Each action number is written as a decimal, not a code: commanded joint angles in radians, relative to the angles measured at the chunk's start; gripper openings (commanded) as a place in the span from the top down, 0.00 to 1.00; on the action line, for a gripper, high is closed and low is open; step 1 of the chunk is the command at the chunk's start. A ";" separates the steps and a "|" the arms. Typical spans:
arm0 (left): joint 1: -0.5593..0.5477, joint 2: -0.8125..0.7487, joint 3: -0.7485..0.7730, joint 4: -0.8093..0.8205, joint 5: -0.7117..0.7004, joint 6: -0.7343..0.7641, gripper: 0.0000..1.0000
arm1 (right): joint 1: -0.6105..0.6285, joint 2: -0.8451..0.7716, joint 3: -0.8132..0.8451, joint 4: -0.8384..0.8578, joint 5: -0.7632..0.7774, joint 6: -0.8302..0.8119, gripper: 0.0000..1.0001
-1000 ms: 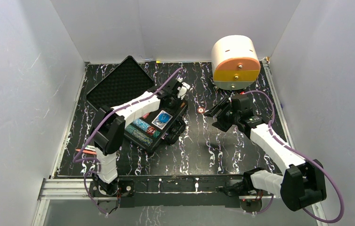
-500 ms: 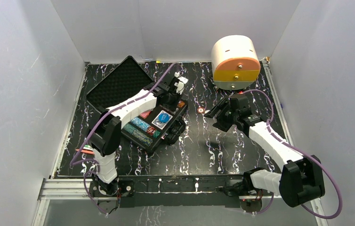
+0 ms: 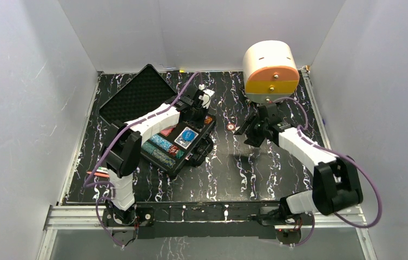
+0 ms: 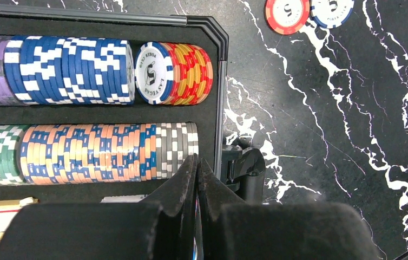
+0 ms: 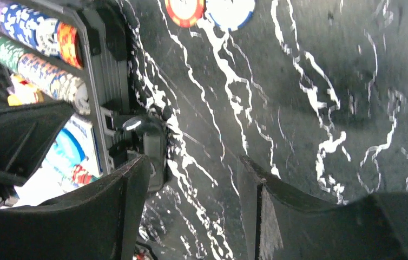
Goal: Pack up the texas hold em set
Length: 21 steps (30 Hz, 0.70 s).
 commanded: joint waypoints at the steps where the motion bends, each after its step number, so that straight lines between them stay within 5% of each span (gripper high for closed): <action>1: 0.003 0.039 0.026 -0.030 -0.021 0.009 1.00 | -0.001 0.111 0.143 -0.022 0.052 -0.124 0.33; 11: 0.014 -0.075 0.054 -0.033 0.008 0.011 0.84 | 0.030 0.363 0.367 -0.122 0.246 -0.298 0.30; 17: 0.035 -0.231 0.004 0.010 0.013 -0.052 0.54 | 0.057 0.491 0.473 -0.172 0.337 -0.362 0.28; 21: 0.041 -0.340 -0.069 0.036 0.015 -0.099 0.48 | 0.072 0.568 0.539 -0.241 0.378 -0.393 0.28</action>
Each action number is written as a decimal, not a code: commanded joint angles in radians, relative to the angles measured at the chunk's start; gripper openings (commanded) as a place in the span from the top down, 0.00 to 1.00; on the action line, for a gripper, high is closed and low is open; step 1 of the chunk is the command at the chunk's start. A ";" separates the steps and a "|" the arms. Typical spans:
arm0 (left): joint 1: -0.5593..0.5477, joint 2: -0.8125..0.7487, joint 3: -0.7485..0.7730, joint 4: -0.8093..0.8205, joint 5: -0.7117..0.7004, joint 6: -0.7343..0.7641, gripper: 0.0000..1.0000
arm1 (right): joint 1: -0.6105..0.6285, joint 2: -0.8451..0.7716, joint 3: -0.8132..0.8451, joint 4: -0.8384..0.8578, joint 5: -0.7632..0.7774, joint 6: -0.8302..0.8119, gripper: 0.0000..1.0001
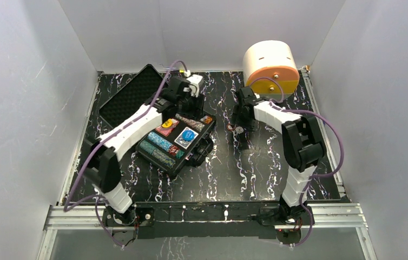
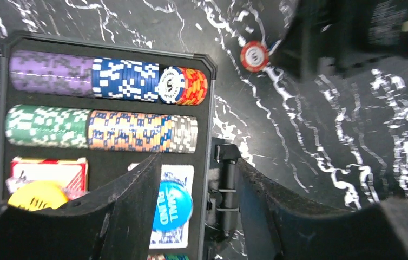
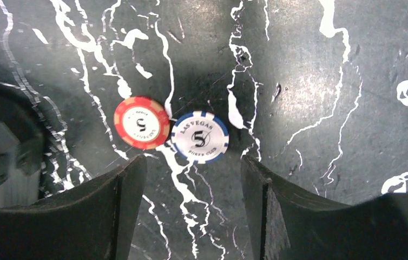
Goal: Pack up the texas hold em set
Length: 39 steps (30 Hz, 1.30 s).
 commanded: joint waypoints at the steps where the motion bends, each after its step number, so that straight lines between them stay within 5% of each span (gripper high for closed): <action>1: 0.011 -0.192 -0.068 0.035 0.009 -0.076 0.46 | 0.018 0.061 0.084 -0.096 0.087 -0.070 0.29; 7: 0.014 -0.325 -0.171 0.073 -0.001 -0.142 0.32 | 0.028 0.105 0.091 -0.113 0.104 -0.107 0.32; 17: 0.016 -0.348 -0.213 0.060 0.006 -0.159 0.30 | 0.028 0.184 0.101 -0.112 0.113 -0.149 0.45; 27: 0.016 -0.377 -0.220 0.057 0.005 -0.157 0.28 | 0.027 0.228 0.097 -0.091 0.094 -0.169 0.44; 32: 0.016 -0.371 -0.223 0.056 -0.005 -0.159 0.27 | 0.028 0.188 0.069 -0.094 0.105 -0.136 0.58; 39: 0.017 -0.357 -0.258 0.093 0.060 -0.197 0.12 | 0.030 0.047 0.011 -0.086 0.088 -0.093 0.58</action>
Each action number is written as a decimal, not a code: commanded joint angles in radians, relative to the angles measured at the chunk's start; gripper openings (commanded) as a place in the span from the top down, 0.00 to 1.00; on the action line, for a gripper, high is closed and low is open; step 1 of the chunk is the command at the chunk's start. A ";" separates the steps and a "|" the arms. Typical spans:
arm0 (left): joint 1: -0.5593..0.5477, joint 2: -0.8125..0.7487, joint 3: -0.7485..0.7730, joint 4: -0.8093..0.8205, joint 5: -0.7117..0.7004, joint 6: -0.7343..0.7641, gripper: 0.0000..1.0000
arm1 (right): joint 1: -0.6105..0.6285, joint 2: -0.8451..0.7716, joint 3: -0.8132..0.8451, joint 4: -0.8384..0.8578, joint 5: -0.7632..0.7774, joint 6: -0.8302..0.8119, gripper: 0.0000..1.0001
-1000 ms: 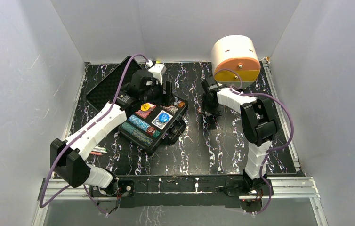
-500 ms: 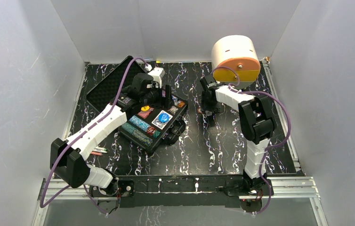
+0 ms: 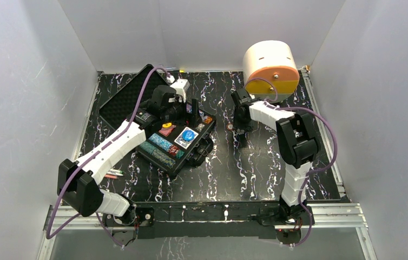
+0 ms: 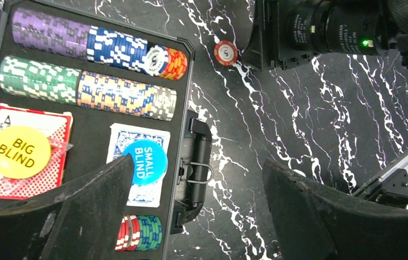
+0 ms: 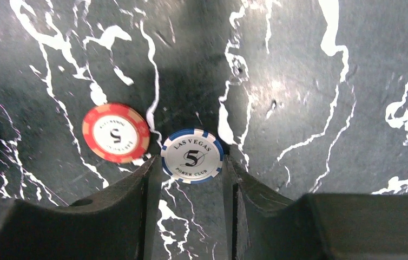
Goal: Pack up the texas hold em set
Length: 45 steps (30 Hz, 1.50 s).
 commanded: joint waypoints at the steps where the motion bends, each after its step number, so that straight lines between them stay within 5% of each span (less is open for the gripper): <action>1: 0.003 -0.035 -0.052 0.050 0.073 -0.048 0.10 | 0.001 -0.088 -0.074 -0.042 -0.009 0.033 0.58; 17: -0.130 0.059 -0.273 0.377 0.204 -0.361 0.19 | 0.040 -0.477 -0.381 0.107 -0.281 0.381 0.55; 28: -0.241 0.101 -0.392 0.603 0.039 -0.474 0.36 | 0.063 -0.640 -0.587 0.285 -0.421 0.688 0.54; 36: -0.243 0.001 -0.406 0.466 -0.148 -0.446 0.45 | 0.165 -0.473 -0.361 0.071 -0.185 0.396 0.47; 45: -0.244 -0.173 -0.479 0.369 -0.304 -0.448 0.46 | 0.310 -0.269 -0.177 -0.089 -0.042 0.290 0.37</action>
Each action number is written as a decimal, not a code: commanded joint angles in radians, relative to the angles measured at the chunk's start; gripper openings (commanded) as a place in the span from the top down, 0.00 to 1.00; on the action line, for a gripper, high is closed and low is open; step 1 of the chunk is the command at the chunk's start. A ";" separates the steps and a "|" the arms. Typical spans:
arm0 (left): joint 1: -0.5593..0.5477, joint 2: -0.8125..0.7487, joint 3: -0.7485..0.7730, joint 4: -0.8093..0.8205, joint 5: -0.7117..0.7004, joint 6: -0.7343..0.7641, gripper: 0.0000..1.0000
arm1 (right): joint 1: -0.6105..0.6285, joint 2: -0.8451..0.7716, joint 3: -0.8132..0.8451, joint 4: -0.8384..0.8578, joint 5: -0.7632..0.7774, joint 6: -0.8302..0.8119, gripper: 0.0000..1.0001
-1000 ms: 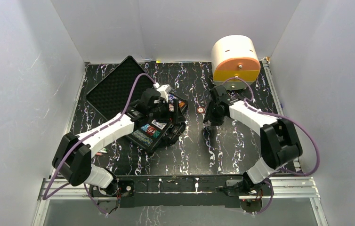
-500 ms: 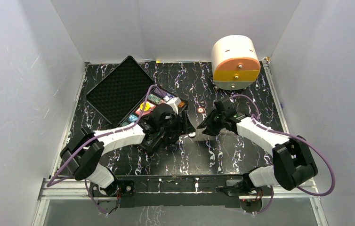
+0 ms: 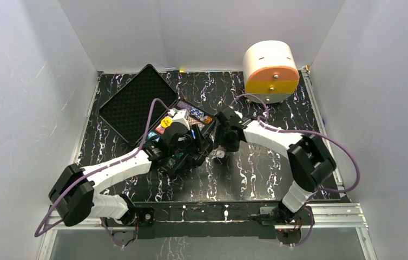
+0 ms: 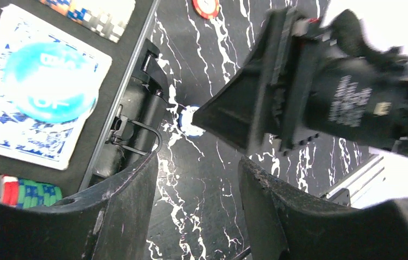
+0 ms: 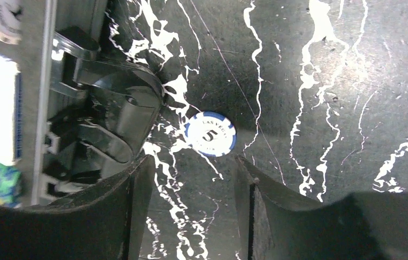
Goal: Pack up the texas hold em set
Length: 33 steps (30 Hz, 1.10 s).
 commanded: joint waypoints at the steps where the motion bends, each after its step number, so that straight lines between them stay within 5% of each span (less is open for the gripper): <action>1: -0.001 -0.099 -0.029 -0.039 -0.099 0.009 0.46 | 0.058 0.086 0.114 -0.131 0.129 -0.075 0.36; 9: -0.001 -0.160 -0.074 -0.004 -0.059 0.037 0.46 | 0.095 0.238 0.227 -0.216 0.205 -0.090 0.34; 22: 0.000 -0.182 -0.101 0.007 -0.057 0.044 0.45 | 0.099 0.312 0.232 -0.226 0.151 -0.103 0.51; 33: -0.001 -0.181 -0.119 0.025 -0.028 0.043 0.36 | 0.101 0.290 0.237 -0.254 0.123 -0.123 0.40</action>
